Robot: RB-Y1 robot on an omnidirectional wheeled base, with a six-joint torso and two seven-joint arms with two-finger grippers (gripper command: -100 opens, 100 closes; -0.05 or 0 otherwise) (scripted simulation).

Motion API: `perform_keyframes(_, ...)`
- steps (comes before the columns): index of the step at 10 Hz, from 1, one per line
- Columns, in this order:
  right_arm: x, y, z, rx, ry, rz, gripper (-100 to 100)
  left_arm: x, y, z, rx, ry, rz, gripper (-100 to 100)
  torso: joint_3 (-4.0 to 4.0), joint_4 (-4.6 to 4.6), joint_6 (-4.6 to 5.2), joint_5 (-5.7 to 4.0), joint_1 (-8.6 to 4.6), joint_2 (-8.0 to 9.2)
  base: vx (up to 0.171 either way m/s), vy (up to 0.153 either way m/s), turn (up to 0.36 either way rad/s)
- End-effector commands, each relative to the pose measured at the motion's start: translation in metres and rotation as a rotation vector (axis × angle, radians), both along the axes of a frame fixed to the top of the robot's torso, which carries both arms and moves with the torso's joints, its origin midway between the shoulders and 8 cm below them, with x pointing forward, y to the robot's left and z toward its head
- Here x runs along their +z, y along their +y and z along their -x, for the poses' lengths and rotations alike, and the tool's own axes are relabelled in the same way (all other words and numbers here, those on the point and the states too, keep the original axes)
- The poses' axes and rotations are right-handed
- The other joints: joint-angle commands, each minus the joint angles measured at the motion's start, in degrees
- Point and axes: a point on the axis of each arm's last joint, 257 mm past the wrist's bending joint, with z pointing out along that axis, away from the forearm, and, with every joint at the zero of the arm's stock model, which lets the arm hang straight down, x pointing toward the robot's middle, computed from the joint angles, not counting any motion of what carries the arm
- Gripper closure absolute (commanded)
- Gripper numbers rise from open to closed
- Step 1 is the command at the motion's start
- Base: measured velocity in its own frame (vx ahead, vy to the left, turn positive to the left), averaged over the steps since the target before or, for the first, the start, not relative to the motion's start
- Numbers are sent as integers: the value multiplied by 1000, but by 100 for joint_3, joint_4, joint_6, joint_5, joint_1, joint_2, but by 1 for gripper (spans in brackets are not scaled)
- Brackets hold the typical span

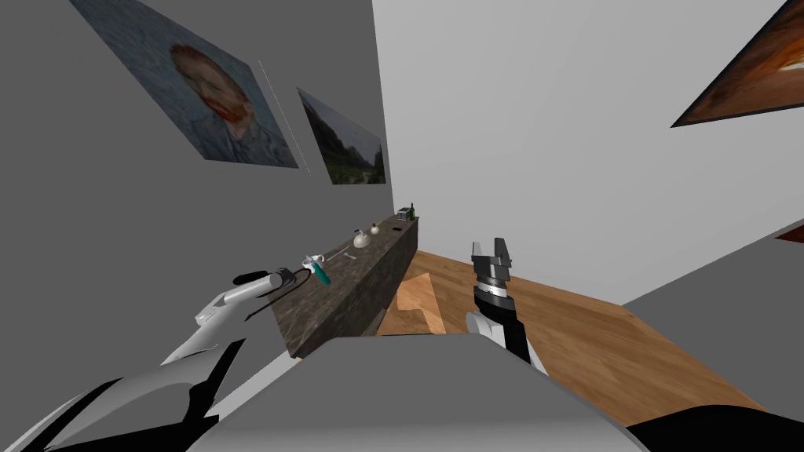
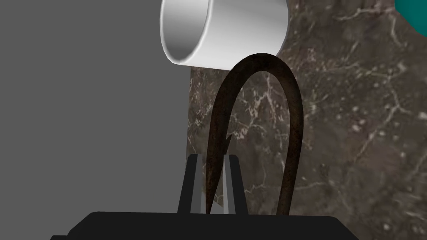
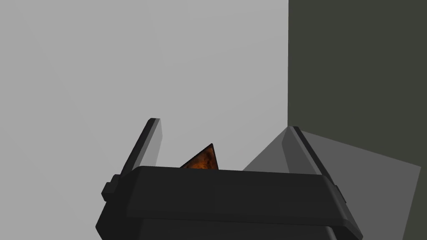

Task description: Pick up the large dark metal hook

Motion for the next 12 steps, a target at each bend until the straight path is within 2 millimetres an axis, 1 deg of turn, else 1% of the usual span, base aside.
perform_keyframes(1,0,0,0,0,0,0,0,2,-5,-1,-5,-7,-4,100,0,0,0,0,0,0,32,14,15)
perform_keyframes(2,0,0,0,0,0,0,0,12,-8,-9,-21,-25,-16,100,-1,0,1,3,8,-2,10,8,16)
perform_keyframes(3,0,0,0,0,0,0,0,-17,-15,14,0,15,35,100,1,1,5,2,7,1,51,15,-81)
perform_keyframes(4,0,0,0,0,0,0,0,-12,-9,20,11,3,27,100,-6,-5,3,11,12,-8,63,23,-57)
perform_keyframes(5,0,0,0,0,0,0,0,2,-13,11,-12,-19,5,100,-11,-11,-7,19,24,-11,25,14,17)
perform_keyframes(6,0,0,0,0,0,0,0,9,-15,6,-22,-31,-4,100,-8,-9,-6,19,28,-6,-3,2,17)
perform_keyframes(7,0,0,0,0,0,0,0,-15,-19,32,3,5,36,100,-2,-6,-5,16,24,3,45,16,-71)
perform_keyframes(8,0,0,0,0,0,0,0,4,-16,29,-8,-26,8,100,-8,-13,-7,27,29,-5,48,18,-36)
perform_keyframes(9,0,0,0,0,0,0,0,9,-18,25,-14,-34,1,100,-10,-10,-6,21,34,-10,20,12,4)
perform_keyframes(10,0,0,0,0,0,0,0,-16,-21,54,15,6,40,100,-7,-8,-5,18,30,-5,46,27,-76)
perform_keyframes(11,0,0,0,0,0,0,0,-7,-14,61,26,-8,25,100,-10,-12,-6,27,36,-9,54,24,-46)
perform_keyframes(12,0,0,0,0,0,0,0,4,-16,54,12,-23,9,100,-11,-12,-13,23,39,-10,26,9,25)
